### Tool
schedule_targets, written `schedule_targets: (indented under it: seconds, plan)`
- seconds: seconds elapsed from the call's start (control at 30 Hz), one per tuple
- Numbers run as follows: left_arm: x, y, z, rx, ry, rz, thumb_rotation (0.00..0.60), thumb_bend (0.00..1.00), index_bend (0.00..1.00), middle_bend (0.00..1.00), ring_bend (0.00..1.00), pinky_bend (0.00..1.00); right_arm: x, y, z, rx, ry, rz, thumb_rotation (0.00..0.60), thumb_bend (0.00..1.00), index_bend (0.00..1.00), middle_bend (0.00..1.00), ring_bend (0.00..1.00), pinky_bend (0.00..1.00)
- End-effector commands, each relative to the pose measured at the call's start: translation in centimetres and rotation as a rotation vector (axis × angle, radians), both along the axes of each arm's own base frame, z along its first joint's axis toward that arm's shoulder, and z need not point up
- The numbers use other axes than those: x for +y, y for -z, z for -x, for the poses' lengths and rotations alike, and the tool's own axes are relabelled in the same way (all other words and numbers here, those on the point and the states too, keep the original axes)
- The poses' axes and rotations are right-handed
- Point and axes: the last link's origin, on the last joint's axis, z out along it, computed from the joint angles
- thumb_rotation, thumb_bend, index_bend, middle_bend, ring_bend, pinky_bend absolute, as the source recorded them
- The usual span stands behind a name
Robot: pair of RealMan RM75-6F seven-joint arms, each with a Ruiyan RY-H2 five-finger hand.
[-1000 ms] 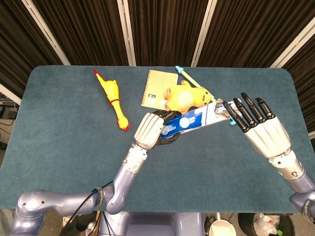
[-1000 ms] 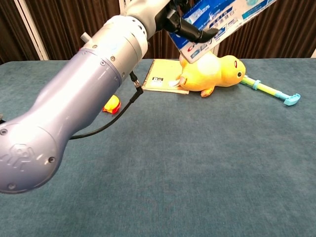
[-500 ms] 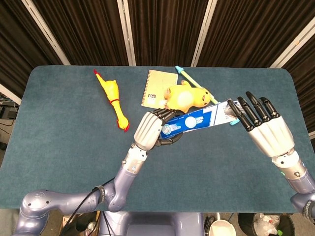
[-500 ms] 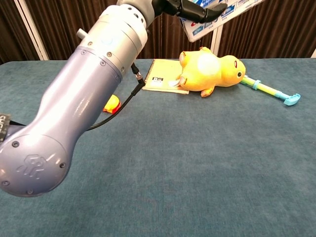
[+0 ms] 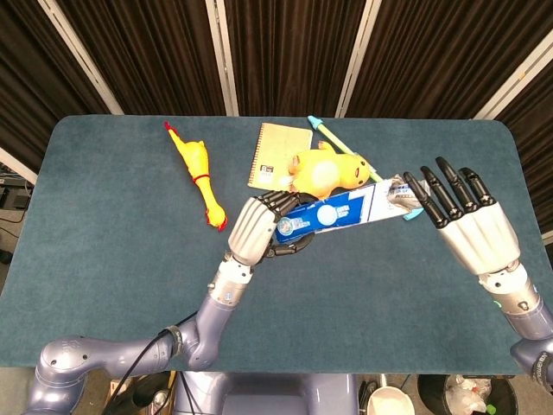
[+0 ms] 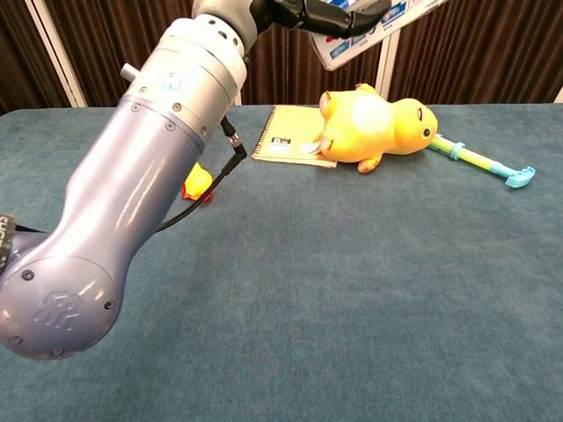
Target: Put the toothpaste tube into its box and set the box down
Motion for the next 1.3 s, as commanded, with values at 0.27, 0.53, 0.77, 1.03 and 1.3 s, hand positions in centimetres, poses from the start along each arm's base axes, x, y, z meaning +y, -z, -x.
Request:
schedule_targets:
  seconds: [0.27,0.53,0.77,1.03,1.3]
  plan:
    - [-0.9,-1.9,2.2,-0.098,0.01,-0.03,0.6,0.45,0.31,0.5,0.47,0.53,-0.8,-1.3,1.4,-0.083,0.102,0.05,0.6,0.5,0.14,0.33,0.22,0.41]
    - [-1.9,-4.3,5.3,-0.222,0.006,-0.031,0.6,0.45,0.3,0.5,0.47,0.53,-0.8,-1.5,1.9,-0.126,0.147,0.052,0.6,0.5,0.14,0.32,0.22,0.41]
    - [-2.8,-6.5,6.4,-0.342,0.058,-0.05,0.6,0.45,0.28,0.48,0.44,0.53,-0.7,-1.1,1.3,-0.125,0.146,0.047,0.6,0.5,0.14,0.32,0.22,0.41]
    - [-3.1,-7.0,7.4,-0.405,0.079,-0.048,0.6,0.44,0.27,0.46,0.42,0.52,-0.5,-0.6,0.6,-0.119,0.14,0.038,0.6,0.5,0.14,0.32,0.22,0.41]
    - [-3.9,-8.0,6.8,-0.523,0.132,-0.068,0.6,0.44,0.27,0.45,0.41,0.52,-0.5,-0.5,0.6,-0.119,0.148,0.03,0.6,0.5,0.14,0.32,0.22,0.41]
